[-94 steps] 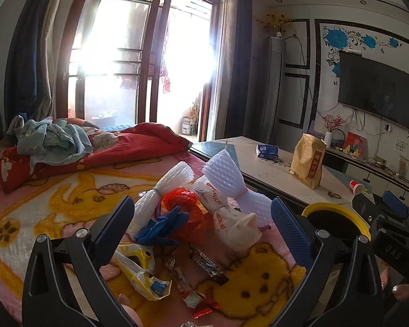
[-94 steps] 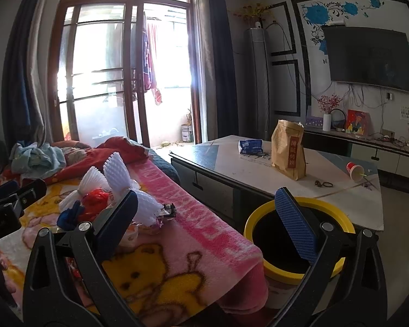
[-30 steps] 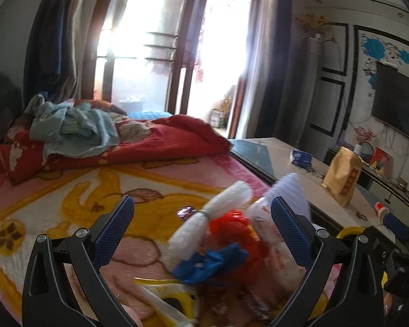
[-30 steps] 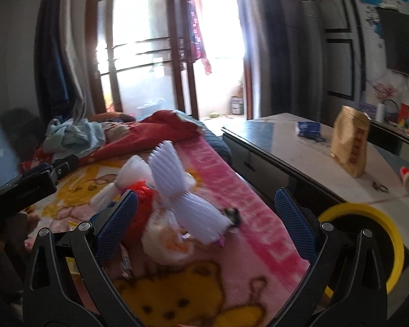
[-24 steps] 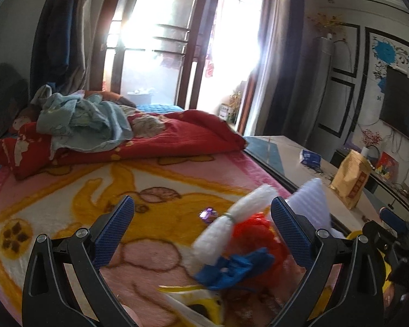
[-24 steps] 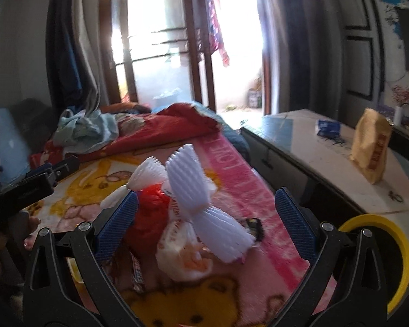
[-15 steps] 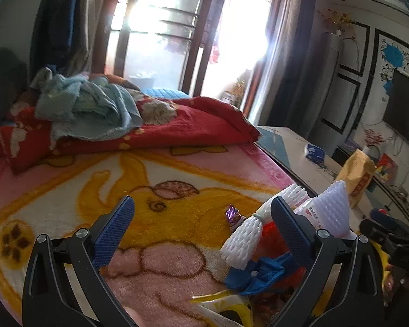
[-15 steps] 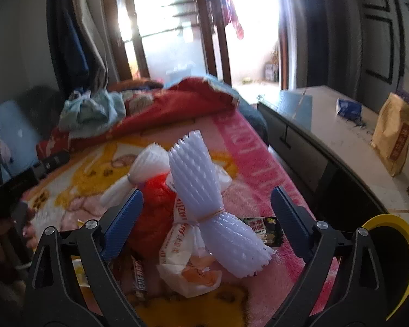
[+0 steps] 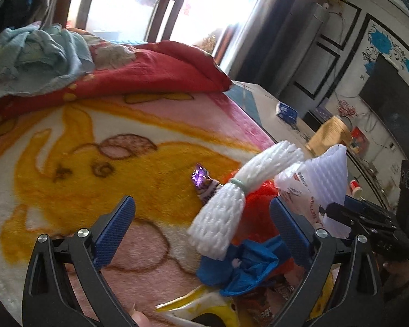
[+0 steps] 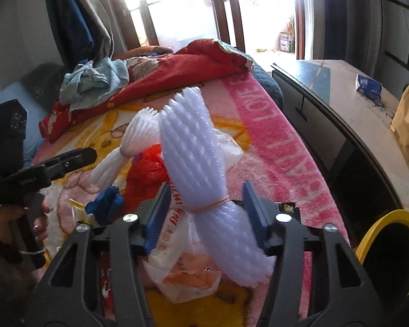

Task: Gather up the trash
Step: 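Grasp the white foam net sleeve with the right tool while the left tool grasps the white foam net bundle, then carry both held foam nets over the yellow trash bin with both tools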

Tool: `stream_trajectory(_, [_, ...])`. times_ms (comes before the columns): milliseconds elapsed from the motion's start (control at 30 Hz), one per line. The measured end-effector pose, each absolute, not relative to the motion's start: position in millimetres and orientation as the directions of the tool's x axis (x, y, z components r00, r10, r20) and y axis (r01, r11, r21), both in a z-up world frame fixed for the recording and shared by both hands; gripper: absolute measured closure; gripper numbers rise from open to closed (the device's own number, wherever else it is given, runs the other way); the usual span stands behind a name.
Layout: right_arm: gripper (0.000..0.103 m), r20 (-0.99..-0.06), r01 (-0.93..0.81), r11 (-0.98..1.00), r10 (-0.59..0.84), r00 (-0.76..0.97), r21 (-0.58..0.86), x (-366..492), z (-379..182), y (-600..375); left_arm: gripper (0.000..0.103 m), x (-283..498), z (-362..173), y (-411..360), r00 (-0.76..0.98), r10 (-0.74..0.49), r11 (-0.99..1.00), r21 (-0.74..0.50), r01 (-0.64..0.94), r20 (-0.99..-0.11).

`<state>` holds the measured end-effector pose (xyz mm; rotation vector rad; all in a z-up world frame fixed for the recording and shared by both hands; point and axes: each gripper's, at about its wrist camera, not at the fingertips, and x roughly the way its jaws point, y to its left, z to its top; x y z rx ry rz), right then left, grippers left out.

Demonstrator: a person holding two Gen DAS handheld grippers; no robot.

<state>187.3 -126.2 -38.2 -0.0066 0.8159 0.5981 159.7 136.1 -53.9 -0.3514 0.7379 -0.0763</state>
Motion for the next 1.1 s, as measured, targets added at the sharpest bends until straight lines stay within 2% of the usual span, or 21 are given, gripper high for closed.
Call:
stream_trajectory(100, [0.069,-0.685,-0.495,0.835,0.506,0.524,0.239,188.8,-40.8,-127.6,0.026,166.1,-61.7,131.2,0.713,-0.209,0.937,-0.347,-0.051,-0.669])
stream_trajectory(167, [0.077,-0.68,-0.496,0.833,0.512,0.525,0.244,188.3,-40.3,-127.5,0.031,169.4,-67.8,129.4,0.689,-0.225,0.935,-0.351,-0.045,-0.689])
stream_trajectory(367, [0.079,-0.664,-0.482,0.837,0.516,0.541,0.259,187.6,-37.8,-130.1,0.051,173.3,-77.1,123.2,0.654,-0.267,0.93,-0.366,-0.017,-0.708])
stream_trajectory(433, [0.079,-0.656,-0.477,0.838,0.519,0.548,0.265,186.3,-36.5,-132.3,0.062,172.1,-75.3,120.7,0.661,-0.266,0.934,-0.358,-0.005,-0.701])
stream_trajectory(467, [0.08,-0.651,-0.476,0.838,0.521,0.552,0.267,185.8,-35.4,-133.4,0.064,170.5,-73.3,119.2,0.667,-0.267,0.935,-0.354,0.004,-0.696])
stream_trajectory(500, [0.08,-0.647,-0.475,0.838,0.522,0.556,0.268,185.1,-34.1,-135.3,0.073,169.5,-71.1,117.5,0.673,-0.266,0.937,-0.35,0.011,-0.69])
stream_trajectory(533, [0.08,-0.643,-0.472,0.84,0.521,0.561,0.269,184.4,-32.9,-136.5,0.077,168.1,-68.5,116.6,0.68,-0.262,0.938,-0.345,0.014,-0.685])
stream_trajectory(700, [0.08,-0.618,-0.458,0.843,0.524,0.586,0.281,179.4,-24.7,-144.6,0.084,160.2,-52.5,112.6,0.714,-0.255,0.94,-0.339,0.026,-0.652])
stream_trajectory(1100, [0.08,-0.57,-0.412,0.858,0.512,0.642,0.307,165.2,-7.8,-176.2,0.085,141.1,-5.7,78.1,0.771,-0.308,0.931,-0.344,0.123,-0.557])
